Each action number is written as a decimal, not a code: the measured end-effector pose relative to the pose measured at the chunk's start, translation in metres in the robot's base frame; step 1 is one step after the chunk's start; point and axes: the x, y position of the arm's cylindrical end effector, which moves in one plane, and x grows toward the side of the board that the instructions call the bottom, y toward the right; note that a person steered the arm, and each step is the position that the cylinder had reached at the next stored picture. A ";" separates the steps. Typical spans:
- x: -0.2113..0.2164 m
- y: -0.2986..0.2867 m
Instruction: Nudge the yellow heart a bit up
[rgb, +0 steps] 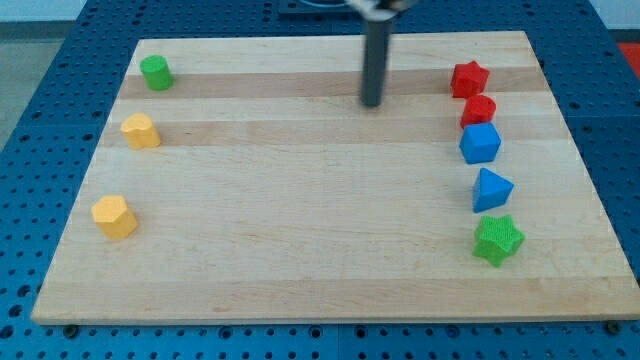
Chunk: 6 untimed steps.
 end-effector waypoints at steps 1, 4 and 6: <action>0.055 -0.085; 0.072 -0.190; 0.083 -0.274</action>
